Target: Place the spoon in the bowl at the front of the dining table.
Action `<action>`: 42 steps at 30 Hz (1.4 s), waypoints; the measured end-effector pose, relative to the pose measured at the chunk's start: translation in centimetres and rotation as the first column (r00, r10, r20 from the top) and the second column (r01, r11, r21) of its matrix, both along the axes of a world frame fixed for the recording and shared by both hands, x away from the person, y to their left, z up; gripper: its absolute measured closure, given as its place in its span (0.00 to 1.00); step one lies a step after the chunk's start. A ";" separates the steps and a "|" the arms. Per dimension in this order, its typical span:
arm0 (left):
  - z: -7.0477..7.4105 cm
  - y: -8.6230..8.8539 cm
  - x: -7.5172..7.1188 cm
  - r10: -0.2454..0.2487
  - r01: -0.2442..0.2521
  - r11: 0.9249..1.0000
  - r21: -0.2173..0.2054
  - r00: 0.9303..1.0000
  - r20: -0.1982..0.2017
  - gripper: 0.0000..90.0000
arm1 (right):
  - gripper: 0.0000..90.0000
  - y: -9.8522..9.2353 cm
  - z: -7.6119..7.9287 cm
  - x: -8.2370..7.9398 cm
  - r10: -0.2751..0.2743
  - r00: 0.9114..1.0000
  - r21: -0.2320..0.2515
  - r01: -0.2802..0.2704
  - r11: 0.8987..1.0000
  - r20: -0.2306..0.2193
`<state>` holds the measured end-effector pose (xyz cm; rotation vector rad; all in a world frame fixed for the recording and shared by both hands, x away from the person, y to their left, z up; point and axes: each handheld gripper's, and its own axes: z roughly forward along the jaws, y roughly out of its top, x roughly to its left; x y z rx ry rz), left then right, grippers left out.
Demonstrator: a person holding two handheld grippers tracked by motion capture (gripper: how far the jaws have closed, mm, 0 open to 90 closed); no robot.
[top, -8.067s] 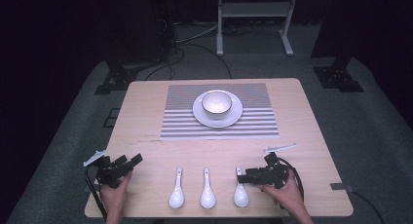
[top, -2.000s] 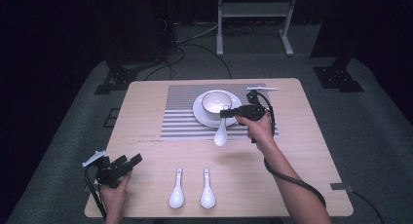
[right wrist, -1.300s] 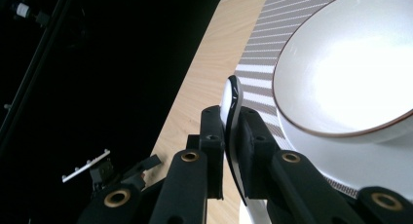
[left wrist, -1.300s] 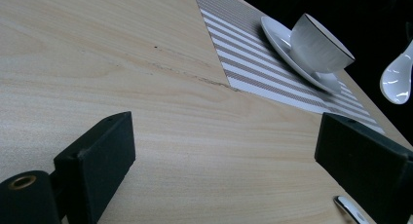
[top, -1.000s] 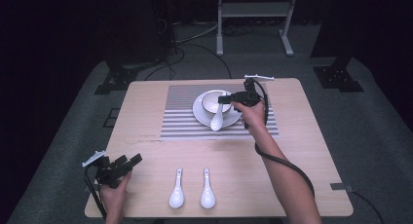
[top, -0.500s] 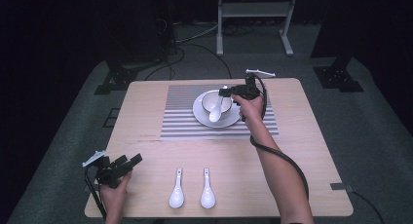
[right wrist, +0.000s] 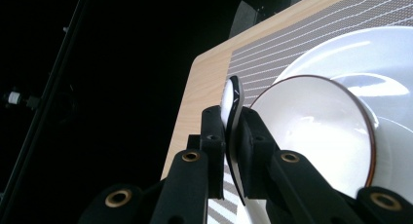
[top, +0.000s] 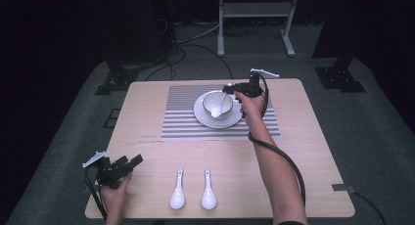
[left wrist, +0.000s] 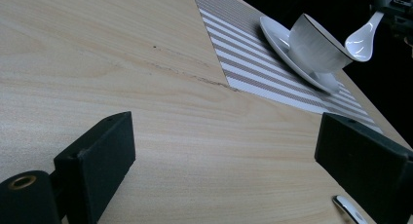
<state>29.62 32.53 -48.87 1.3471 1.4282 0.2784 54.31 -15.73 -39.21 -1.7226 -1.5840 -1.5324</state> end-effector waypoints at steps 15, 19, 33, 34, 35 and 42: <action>0.0 0.0 0.0 -0.002 0.002 1.000 0.002 1.000 0.001 0.07 | 0.91 -0.4 -0.5 0.6 -0.092 0.996 0.007 0.092 0.996 -0.003; 0.0 0.0 0.0 -0.002 0.002 1.000 0.002 1.000 0.002 0.07 | 0.91 -0.5 -0.7 0.6 -0.113 0.994 0.005 0.113 0.994 0.000; 0.0 0.0 0.0 -0.002 0.002 1.000 0.001 1.000 0.002 0.07 | 0.91 -1.2 -0.9 0.5 -0.169 0.985 -0.007 0.169 0.986 0.020; 0.0 0.0 0.0 -0.002 0.002 1.000 0.001 1.000 0.002 0.07 | 0.92 -1.2 -1.0 0.6 -0.172 0.985 -0.006 0.172 0.985 0.020; 0.0 0.0 0.0 -0.002 0.002 1.000 0.000 1.000 0.002 0.07 | 0.92 -1.4 -1.1 0.5 -0.182 0.983 -0.013 0.182 0.983 0.019; 0.0 0.0 0.0 -0.002 0.002 1.000 0.000 1.000 0.002 0.07 | 0.91 -1.4 -1.6 0.5 -0.178 0.984 -0.020 0.178 0.984 0.014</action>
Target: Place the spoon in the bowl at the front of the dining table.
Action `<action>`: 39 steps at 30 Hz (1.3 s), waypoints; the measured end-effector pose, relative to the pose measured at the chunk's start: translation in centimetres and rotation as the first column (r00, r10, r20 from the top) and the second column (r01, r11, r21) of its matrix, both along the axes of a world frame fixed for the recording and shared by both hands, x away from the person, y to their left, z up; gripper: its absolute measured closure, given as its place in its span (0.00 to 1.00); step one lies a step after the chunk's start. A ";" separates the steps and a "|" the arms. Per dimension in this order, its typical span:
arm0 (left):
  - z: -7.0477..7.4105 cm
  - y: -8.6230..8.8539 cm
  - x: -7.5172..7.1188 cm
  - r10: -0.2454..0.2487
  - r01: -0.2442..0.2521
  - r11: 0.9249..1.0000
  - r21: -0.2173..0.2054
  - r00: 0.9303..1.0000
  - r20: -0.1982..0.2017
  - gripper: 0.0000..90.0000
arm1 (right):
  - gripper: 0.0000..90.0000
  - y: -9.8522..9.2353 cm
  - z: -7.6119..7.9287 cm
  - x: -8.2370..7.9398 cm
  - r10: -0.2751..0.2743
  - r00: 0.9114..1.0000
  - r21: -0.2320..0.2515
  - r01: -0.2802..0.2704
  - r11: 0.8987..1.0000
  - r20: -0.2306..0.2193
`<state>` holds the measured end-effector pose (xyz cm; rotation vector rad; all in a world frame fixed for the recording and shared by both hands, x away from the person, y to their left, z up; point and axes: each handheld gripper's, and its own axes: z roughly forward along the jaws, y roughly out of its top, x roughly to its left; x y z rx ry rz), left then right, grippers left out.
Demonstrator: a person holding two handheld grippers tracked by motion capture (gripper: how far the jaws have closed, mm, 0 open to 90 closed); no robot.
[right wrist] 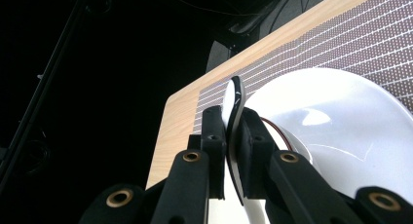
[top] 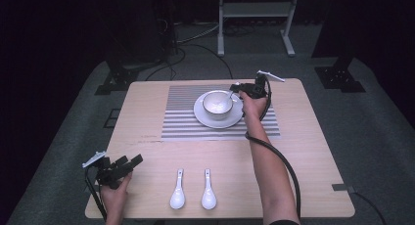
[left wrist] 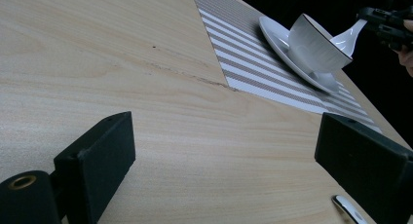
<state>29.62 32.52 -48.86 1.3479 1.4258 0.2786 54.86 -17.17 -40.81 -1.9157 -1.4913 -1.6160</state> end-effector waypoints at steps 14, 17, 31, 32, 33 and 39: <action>0.0 0.0 0.0 0.000 0.000 1.000 0.000 1.000 0.000 0.07 | 0.90 0.4 -1.3 -0.1 0.040 0.999 -0.033 -0.041 0.999 -0.015; 0.0 0.0 0.0 0.000 0.000 1.000 -0.001 1.000 0.000 0.07 | 0.90 0.4 -1.7 -0.1 0.049 0.999 -0.054 -0.050 0.997 -0.020; 0.0 0.0 0.0 0.000 0.000 1.000 0.000 1.000 0.001 0.07 | 0.89 -0.3 -2.3 -0.3 0.043 0.999 -0.064 -0.044 0.997 -0.025; 0.0 0.0 0.0 0.000 0.000 1.000 0.000 1.000 0.000 0.07 | 0.89 -0.4 -2.4 -0.4 0.042 0.999 -0.067 -0.043 0.997 -0.025; 0.0 0.0 0.0 0.001 -0.001 1.000 -0.001 1.000 0.000 0.07 | 0.89 -0.4 -2.4 -0.4 0.042 0.999 -0.067 -0.043 0.997 -0.025; 0.0 0.0 0.0 0.001 -0.001 1.000 0.001 1.000 0.000 0.07 | 0.88 -0.7 -2.7 -0.5 0.043 0.999 -0.070 -0.045 0.997 -0.027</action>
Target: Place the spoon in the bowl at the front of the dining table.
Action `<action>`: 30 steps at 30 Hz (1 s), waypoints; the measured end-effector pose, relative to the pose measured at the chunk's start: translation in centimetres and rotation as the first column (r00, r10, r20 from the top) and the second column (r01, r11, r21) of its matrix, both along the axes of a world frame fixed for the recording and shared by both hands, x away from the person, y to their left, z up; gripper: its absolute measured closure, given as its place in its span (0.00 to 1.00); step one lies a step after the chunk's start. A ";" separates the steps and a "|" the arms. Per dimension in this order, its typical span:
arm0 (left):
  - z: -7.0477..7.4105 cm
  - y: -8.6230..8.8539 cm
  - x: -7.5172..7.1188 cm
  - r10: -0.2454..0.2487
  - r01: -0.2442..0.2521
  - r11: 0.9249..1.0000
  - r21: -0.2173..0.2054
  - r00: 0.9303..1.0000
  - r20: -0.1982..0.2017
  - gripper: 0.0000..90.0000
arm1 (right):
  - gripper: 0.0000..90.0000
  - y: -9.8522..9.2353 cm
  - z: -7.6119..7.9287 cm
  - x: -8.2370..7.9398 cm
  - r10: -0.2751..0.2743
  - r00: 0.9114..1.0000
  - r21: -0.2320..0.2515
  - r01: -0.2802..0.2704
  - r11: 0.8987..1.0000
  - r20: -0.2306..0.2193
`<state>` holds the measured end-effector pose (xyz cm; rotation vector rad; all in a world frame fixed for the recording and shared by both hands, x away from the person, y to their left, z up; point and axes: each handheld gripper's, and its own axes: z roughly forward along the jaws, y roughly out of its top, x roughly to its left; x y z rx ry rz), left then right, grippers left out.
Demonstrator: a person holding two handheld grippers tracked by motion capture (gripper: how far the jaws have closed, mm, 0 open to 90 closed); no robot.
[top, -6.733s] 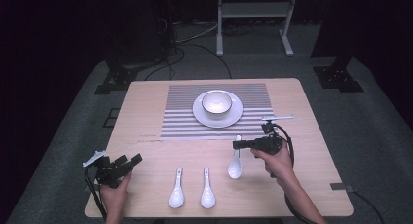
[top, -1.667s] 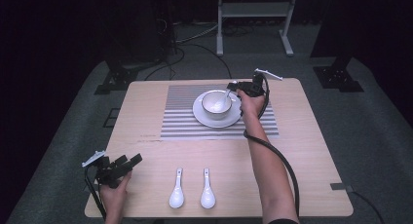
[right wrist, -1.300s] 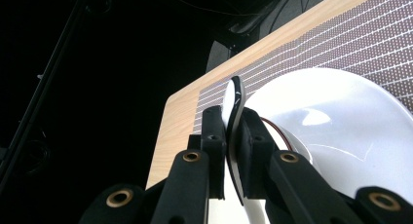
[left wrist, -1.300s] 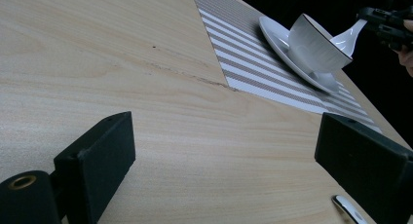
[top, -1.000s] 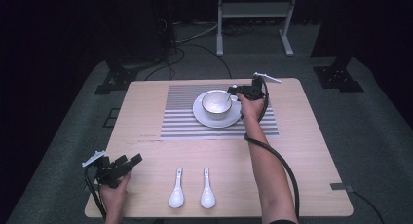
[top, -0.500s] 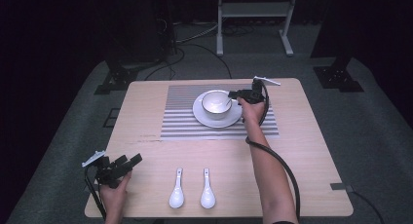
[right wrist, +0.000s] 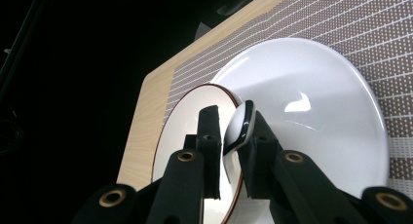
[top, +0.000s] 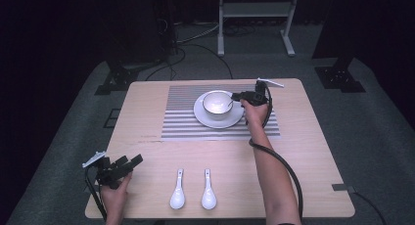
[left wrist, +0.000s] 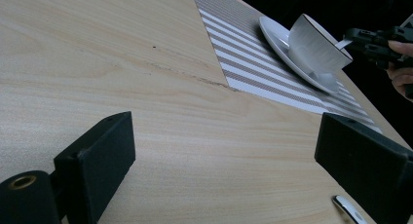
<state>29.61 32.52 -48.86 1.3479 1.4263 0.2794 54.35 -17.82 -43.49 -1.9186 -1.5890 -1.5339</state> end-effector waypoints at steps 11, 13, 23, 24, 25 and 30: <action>0.0 0.0 0.0 0.001 -0.001 1.000 0.002 1.000 0.000 0.07 | 0.83 -0.3 -0.8 -0.3 0.013 1.000 0.010 -0.013 1.000 -0.007; 0.0 0.0 0.0 0.002 -0.002 1.000 0.002 1.000 0.000 0.07 | 0.82 -0.3 -0.9 -0.3 0.015 1.000 0.014 -0.015 1.000 -0.008; 0.0 0.0 0.0 0.004 -0.004 1.000 0.004 1.000 -0.001 0.07 | 0.78 -0.6 -1.2 -0.9 0.032 0.999 0.037 -0.031 0.999 -0.003; 0.0 0.0 0.0 0.006 -0.006 1.000 0.001 1.000 -0.003 0.07 | 0.77 -0.8 -1.2 -1.0 0.033 0.999 0.039 -0.032 0.999 -0.006; 0.0 0.0 0.0 0.006 -0.006 1.000 0.001 1.000 -0.003 0.07 | 0.77 -0.8 -1.2 -1.0 0.033 0.999 0.039 -0.032 0.999 -0.006; 0.0 0.0 0.0 0.007 -0.007 1.000 0.000 1.000 -0.005 0.07 | 0.72 -1.1 -1.5 -1.2 0.047 0.999 0.059 -0.046 0.997 -0.004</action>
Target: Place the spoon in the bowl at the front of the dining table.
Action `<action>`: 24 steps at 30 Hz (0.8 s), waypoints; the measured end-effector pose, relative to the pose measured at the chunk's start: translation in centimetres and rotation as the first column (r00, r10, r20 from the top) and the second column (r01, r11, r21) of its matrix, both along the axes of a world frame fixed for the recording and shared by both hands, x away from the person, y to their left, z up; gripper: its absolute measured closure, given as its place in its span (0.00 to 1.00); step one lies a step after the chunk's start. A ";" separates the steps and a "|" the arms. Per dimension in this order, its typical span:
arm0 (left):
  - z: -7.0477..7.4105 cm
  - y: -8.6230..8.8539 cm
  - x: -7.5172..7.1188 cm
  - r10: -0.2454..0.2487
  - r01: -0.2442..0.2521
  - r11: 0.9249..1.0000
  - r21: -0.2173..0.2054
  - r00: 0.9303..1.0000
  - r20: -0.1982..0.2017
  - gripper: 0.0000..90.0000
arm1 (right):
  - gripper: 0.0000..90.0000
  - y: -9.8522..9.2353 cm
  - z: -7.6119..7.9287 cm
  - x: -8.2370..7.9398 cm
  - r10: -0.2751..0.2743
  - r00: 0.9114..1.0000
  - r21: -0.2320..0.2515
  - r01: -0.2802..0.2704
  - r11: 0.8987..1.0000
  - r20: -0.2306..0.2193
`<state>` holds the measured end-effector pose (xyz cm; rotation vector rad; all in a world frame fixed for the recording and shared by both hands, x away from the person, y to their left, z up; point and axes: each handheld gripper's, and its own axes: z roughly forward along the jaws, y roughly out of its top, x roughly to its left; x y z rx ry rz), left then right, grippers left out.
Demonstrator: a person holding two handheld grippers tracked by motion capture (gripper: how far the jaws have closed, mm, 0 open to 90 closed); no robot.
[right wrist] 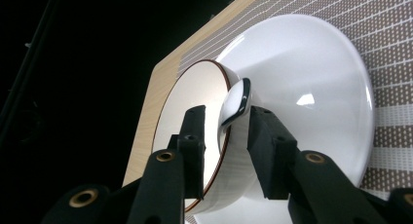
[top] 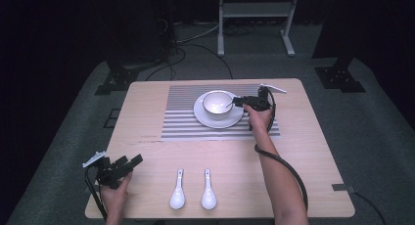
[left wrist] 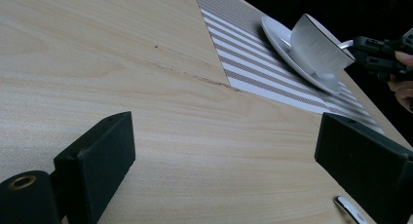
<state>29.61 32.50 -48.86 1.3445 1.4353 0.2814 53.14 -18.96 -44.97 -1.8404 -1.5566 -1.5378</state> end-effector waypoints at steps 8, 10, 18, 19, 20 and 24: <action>0.0 0.0 0.0 0.001 -0.001 1.000 0.001 1.000 0.000 0.07 | 0.69 -0.6 -0.2 -0.7 0.022 1.000 0.021 -0.022 1.000 -0.002; 0.0 0.0 0.0 0.002 -0.002 1.000 0.001 1.000 0.000 0.07 | 0.68 -0.7 -0.3 -0.8 0.026 1.000 0.024 -0.026 0.999 0.004; 0.0 0.0 0.0 0.002 -0.002 1.000 0.006 1.000 0.000 0.07 | 0.65 -1.0 -0.3 -1.6 0.042 0.999 0.027 -0.043 0.999 0.011; 0.0 0.0 0.0 0.002 -0.002 1.000 0.007 1.000 0.001 0.07 | 0.65 -1.1 -0.3 -1.7 0.047 0.999 0.025 -0.047 0.999 0.014; 0.0 0.0 0.0 0.002 -0.002 1.000 0.007 1.000 0.000 0.07 | 0.64 -1.2 -0.3 -1.9 0.051 0.999 0.027 -0.051 0.998 0.014; 0.0 0.0 0.0 0.002 -0.002 1.000 0.009 1.000 -0.001 0.07 | 0.62 -1.5 -0.5 -2.5 0.059 0.998 0.026 -0.059 0.998 0.017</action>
